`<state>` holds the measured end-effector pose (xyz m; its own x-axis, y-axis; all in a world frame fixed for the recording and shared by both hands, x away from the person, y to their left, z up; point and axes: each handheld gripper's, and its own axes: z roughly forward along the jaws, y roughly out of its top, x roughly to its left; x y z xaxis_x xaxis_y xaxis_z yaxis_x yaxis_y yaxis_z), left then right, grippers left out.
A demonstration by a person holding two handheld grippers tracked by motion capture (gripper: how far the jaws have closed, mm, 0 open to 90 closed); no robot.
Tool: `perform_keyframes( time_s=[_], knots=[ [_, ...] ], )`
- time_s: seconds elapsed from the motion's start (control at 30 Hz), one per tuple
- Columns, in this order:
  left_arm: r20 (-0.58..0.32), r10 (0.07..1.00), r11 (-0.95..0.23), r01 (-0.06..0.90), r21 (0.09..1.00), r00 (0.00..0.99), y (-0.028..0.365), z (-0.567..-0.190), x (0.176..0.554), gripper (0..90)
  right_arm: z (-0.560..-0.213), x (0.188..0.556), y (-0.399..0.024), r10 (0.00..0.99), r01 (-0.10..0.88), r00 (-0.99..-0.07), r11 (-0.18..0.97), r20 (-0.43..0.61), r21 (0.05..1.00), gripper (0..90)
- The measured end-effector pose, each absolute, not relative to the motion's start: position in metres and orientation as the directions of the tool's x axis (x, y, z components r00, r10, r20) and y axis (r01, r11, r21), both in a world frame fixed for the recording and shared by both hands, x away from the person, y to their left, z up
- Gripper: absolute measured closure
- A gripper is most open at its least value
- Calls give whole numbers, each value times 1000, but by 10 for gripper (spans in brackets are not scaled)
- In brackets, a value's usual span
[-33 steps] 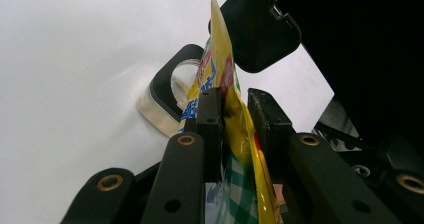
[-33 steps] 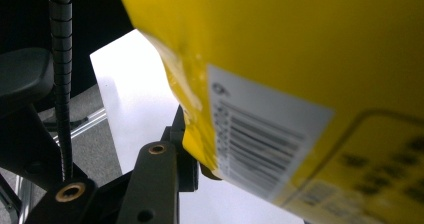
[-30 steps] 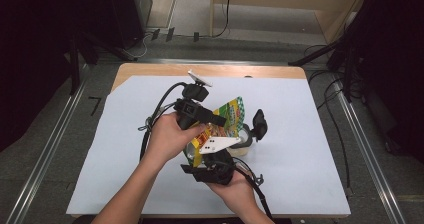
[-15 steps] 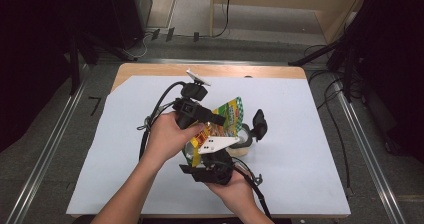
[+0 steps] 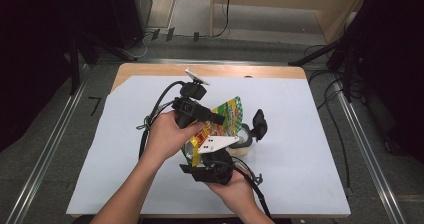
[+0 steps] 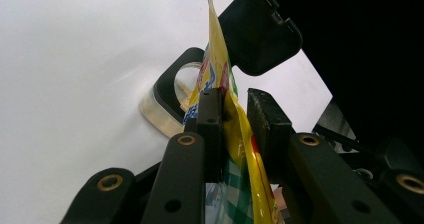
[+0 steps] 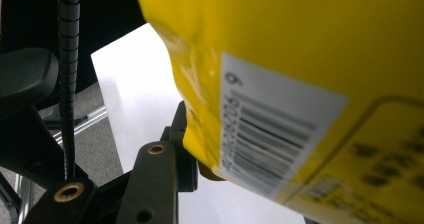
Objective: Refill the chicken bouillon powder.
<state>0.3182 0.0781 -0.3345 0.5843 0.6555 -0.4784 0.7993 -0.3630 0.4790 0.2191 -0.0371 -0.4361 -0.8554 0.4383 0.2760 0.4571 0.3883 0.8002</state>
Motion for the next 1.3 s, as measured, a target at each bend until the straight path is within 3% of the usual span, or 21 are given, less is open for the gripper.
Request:
perform_keyframes(
  time_s=[1.3],
  knots=[
    [-468, 657, -365, 792, 489, 591, 75, -333, 316, 774, -438, 219, -38, 432, 454, -857, 376, 281, 807, 651]
  ],
)
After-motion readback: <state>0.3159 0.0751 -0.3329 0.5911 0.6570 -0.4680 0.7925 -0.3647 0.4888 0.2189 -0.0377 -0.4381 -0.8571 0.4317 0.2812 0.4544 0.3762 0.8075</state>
